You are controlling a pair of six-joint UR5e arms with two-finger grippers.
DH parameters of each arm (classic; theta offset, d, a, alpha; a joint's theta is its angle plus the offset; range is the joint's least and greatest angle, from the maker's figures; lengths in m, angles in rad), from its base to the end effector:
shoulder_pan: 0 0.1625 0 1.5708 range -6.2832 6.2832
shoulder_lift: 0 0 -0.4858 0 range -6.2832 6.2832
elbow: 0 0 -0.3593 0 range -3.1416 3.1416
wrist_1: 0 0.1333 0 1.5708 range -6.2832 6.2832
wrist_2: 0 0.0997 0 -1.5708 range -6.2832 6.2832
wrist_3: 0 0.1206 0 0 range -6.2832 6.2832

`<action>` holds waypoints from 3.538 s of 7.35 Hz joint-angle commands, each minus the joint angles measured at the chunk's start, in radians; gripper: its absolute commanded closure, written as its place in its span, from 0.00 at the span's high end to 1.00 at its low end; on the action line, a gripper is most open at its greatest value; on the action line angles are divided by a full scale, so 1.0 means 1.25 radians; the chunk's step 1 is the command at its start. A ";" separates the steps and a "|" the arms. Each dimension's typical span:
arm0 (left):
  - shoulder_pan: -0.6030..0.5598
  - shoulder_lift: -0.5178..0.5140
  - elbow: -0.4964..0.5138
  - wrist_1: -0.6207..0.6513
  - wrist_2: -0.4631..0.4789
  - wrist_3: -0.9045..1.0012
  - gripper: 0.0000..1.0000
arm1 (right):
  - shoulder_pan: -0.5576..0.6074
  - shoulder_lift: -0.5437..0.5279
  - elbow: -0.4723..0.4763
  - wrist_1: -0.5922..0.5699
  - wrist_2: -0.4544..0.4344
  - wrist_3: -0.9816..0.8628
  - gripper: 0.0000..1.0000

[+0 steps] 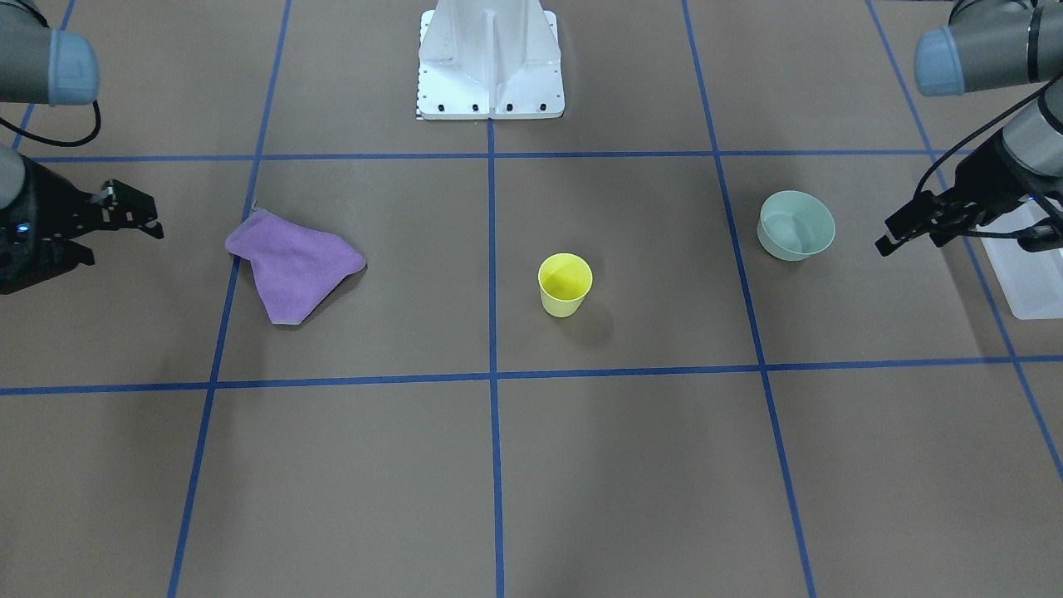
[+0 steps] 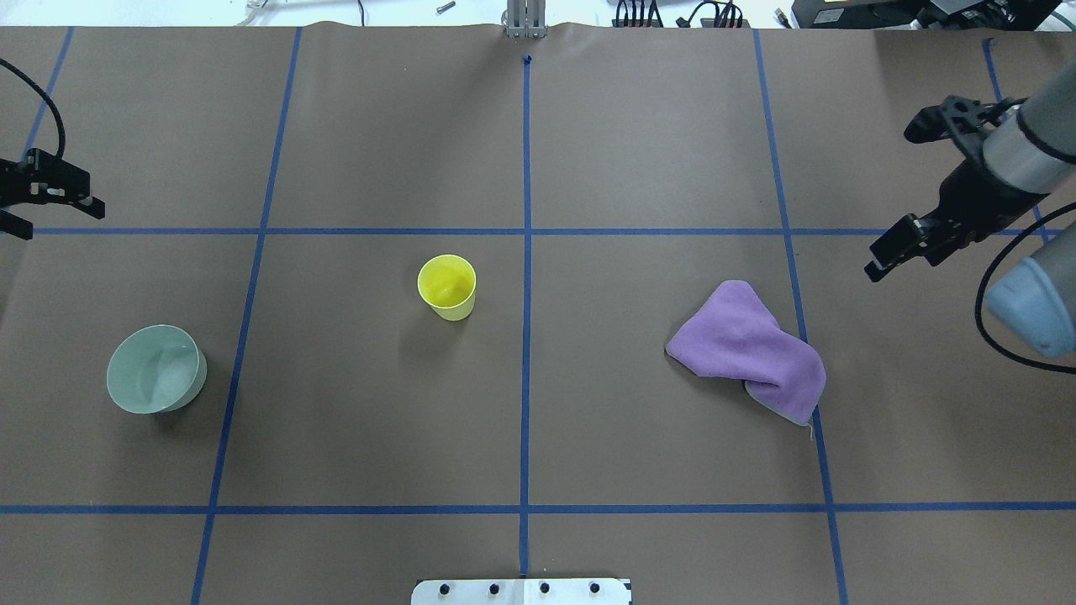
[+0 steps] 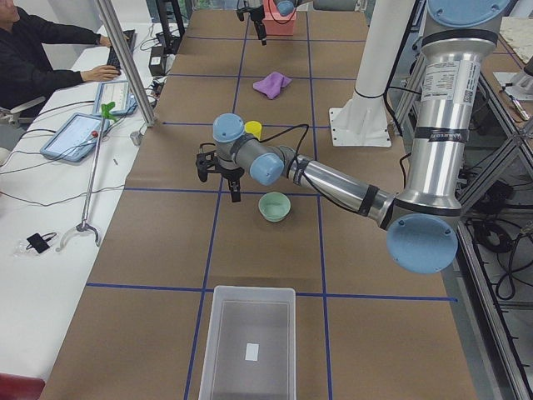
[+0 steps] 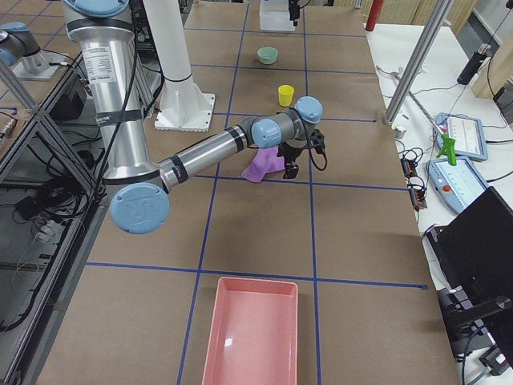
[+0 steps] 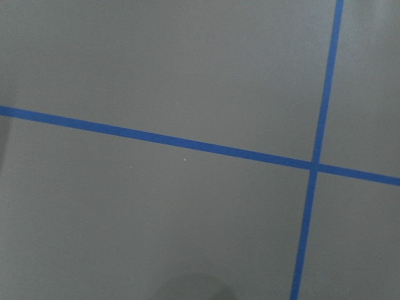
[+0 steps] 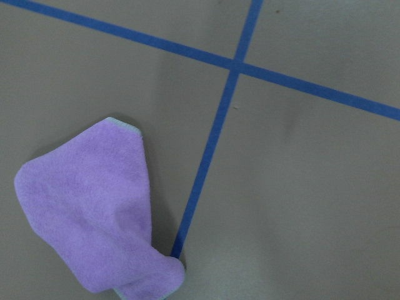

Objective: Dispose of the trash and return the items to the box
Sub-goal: 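Reach the right gripper down onto the lilac cloth, then lift the lilac cloth with the right gripper while the left reaches the bowl, then carry the cloth to the pink bin while the left gripper lifts the bowl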

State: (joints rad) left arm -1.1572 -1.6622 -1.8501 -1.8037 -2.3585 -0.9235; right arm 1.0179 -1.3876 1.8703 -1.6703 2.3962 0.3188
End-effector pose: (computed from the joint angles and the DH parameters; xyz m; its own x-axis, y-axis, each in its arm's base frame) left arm 0.1610 -0.4859 0.5296 0.5560 -0.2083 -0.8047 0.1868 0.9746 -0.1232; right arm -0.2402 -0.4743 0.5120 0.5638 -0.3129 0.7644 0.3268 0.9344 0.1414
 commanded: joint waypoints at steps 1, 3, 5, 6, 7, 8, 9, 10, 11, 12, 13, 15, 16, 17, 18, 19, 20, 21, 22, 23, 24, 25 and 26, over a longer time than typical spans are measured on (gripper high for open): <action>0.012 -0.007 0.000 0.000 0.002 -0.016 0.98 | -0.105 0.028 -0.021 0.012 -0.049 0.005 1.00; 0.020 -0.013 0.004 0.000 0.002 -0.017 0.98 | -0.163 0.056 -0.117 0.128 -0.066 0.006 1.00; 0.032 -0.019 0.006 0.001 0.003 -0.017 0.98 | -0.193 0.069 -0.160 0.165 -0.068 0.006 1.00; 0.032 -0.016 0.009 0.001 0.004 -0.013 0.98 | -0.206 0.069 -0.167 0.164 -0.068 0.008 1.00; 0.032 -0.009 0.010 0.000 0.004 -0.006 0.98 | -0.209 0.069 -0.166 0.164 -0.063 0.009 0.47; 0.032 -0.004 0.014 0.000 0.004 -0.004 0.97 | -0.209 0.069 -0.165 0.164 -0.060 0.009 0.00; 0.030 -0.002 0.028 0.000 0.004 0.030 0.97 | -0.208 0.071 -0.150 0.165 -0.049 0.034 0.00; 0.028 0.013 0.053 -0.001 0.003 0.118 0.91 | -0.209 0.075 -0.126 0.174 -0.037 0.145 0.00; 0.025 0.031 0.076 -0.004 0.003 0.186 0.90 | -0.209 0.082 -0.117 0.207 -0.036 0.215 0.00; 0.023 0.034 0.085 -0.004 0.003 0.198 0.92 | -0.208 0.080 -0.105 0.227 -0.033 0.249 0.00; 0.024 0.048 0.085 -0.005 0.003 0.198 0.97 | -0.204 0.079 -0.065 0.218 -0.033 0.252 0.00; 0.031 0.088 0.096 -0.081 0.002 0.192 0.98 | -0.129 0.073 -0.045 0.193 -0.028 0.253 0.00; 0.043 0.099 0.129 -0.154 0.002 0.188 0.98 | -0.062 0.071 -0.025 0.160 0.003 0.249 0.00; 0.069 0.099 0.153 -0.197 0.003 0.150 0.98 | -0.003 0.057 -0.001 0.153 0.027 0.243 0.00; 0.108 0.099 0.154 -0.261 0.003 0.065 0.98 | 0.058 0.052 0.003 0.151 0.061 0.242 0.00; 0.146 0.106 0.154 -0.317 0.004 -0.004 0.98 | 0.107 0.047 0.006 0.151 0.078 0.242 0.00; 0.166 0.111 0.154 -0.339 0.009 -0.016 0.98 | 0.158 0.028 0.007 0.152 0.102 0.237 0.00; 0.193 0.115 0.154 -0.340 0.030 -0.016 0.98 | 0.190 -0.006 0.031 0.152 0.107 0.227 0.00; 0.217 0.116 0.157 -0.351 0.045 -0.015 0.97 | 0.215 -0.030 0.046 0.151 0.107 0.227 0.00; 0.221 0.115 0.157 -0.351 0.045 -0.016 0.73 | 0.241 -0.053 0.049 0.151 0.107 0.227 0.00; 0.221 0.115 0.154 -0.352 0.045 -0.016 0.30 | 0.271 -0.075 0.048 0.151 0.103 0.210 0.00; 0.221 0.115 0.152 -0.351 0.045 -0.016 0.00 | 0.313 -0.113 0.043 0.151 0.098 0.129 0.00; 0.221 0.116 0.147 -0.351 0.045 -0.018 0.00 | 0.356 -0.140 0.038 0.124 0.091 0.045 0.00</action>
State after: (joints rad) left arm -0.8813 -1.5182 -1.6602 -2.2428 -2.3029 -0.9440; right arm 1.3979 -1.5160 1.9243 -1.4892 2.5193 0.4926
